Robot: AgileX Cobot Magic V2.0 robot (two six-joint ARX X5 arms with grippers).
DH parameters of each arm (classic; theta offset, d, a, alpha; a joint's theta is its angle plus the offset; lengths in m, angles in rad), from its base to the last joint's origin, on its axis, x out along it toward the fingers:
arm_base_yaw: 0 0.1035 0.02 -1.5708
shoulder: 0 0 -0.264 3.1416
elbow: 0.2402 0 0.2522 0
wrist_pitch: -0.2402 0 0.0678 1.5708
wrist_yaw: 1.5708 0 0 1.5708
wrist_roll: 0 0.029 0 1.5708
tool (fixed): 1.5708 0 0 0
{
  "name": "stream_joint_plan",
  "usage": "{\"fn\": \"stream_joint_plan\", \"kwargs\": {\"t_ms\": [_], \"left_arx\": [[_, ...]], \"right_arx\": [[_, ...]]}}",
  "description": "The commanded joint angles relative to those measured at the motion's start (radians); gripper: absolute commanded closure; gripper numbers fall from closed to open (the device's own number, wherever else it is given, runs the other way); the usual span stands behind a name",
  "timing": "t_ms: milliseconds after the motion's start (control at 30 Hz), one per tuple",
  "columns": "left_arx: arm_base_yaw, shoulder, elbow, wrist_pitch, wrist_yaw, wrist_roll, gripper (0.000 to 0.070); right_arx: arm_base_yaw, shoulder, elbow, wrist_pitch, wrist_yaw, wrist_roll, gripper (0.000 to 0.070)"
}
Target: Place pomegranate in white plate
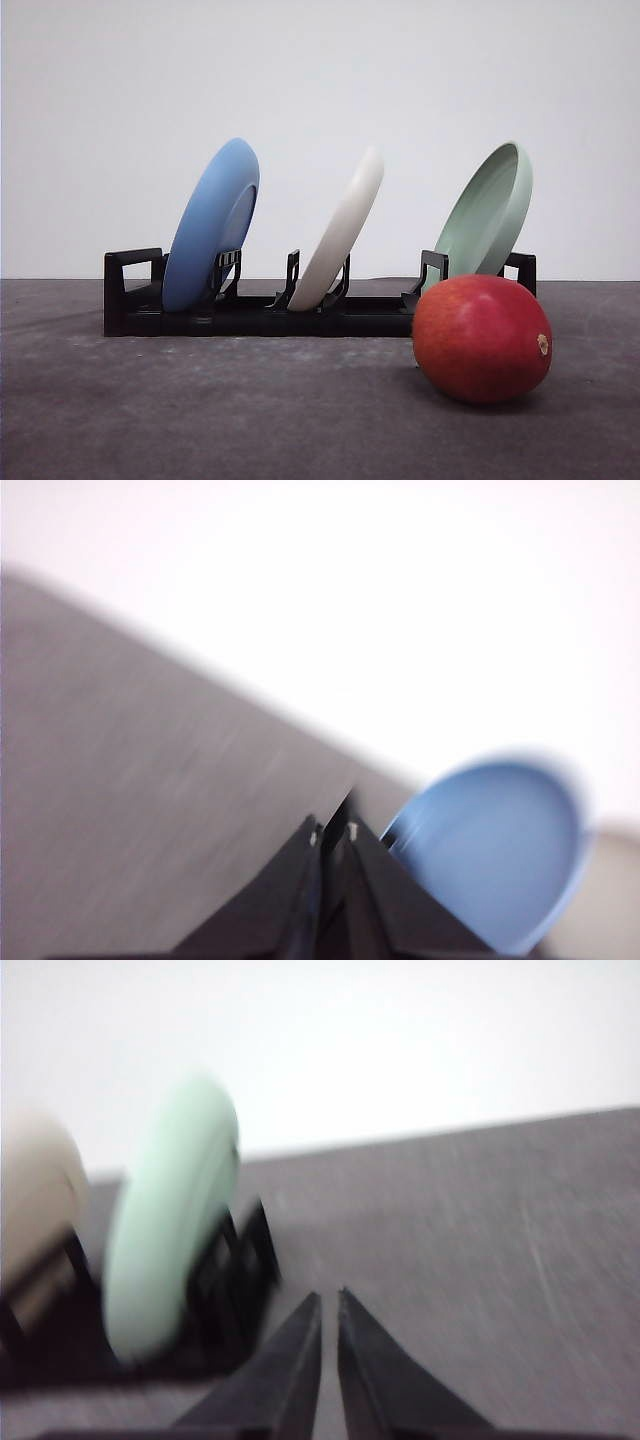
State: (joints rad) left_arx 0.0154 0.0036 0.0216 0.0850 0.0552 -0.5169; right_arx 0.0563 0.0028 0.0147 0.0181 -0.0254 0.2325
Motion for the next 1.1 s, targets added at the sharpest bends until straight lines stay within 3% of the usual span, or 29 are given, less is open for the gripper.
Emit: {"fn": "stream_joint_plan", "kwargs": {"t_ms": [0, 67, 167, 333, 467, 567, 700, 867, 1067], "left_arx": [[0.001, 0.0, -0.008, 0.115, 0.0, -0.062, 0.0683], [0.001, 0.0, 0.002, 0.196, 0.0, -0.028, 0.0688], [0.001, 0.002, 0.062, 0.157, -0.001, 0.02, 0.0688], [0.001, 0.059, 0.257, -0.22, -0.006, 0.054, 0.0688], [0.001, 0.161, 0.423, -0.488, -0.005, 0.105, 0.0688], [0.001, 0.249, 0.53, -0.646, 0.014, 0.177, 0.0688], [0.001, 0.378, 0.642, -0.794, 0.097, 0.287, 0.0688], [-0.039, 0.515, 0.699, -0.774, 0.213, 0.35, 0.0688], [-0.155, 0.654, 0.705, -0.648, 0.232, 0.352, 0.0688]], "right_arx": [[0.0, 0.001, 0.006, 0.038, -0.001, 0.124, 0.0692], [0.0, 0.001, 0.029, 0.042, -0.002, 0.16, 0.0692], [0.0, 0.001, 0.086, -0.004, -0.005, 0.163, 0.0693], [0.0, 0.016, 0.224, -0.212, -0.01, 0.164, 0.0694], [0.0, 0.069, 0.336, -0.399, -0.063, 0.164, 0.0694], [0.0, 0.129, 0.406, -0.522, -0.096, 0.146, 0.0694], [0.0, 0.209, 0.446, -0.578, -0.172, 0.074, 0.0694], [0.0, 0.326, 0.45, -0.559, -0.326, 0.01, 0.0694], [0.018, 0.443, 0.45, -0.465, -0.393, -0.053, 0.0694]]}}
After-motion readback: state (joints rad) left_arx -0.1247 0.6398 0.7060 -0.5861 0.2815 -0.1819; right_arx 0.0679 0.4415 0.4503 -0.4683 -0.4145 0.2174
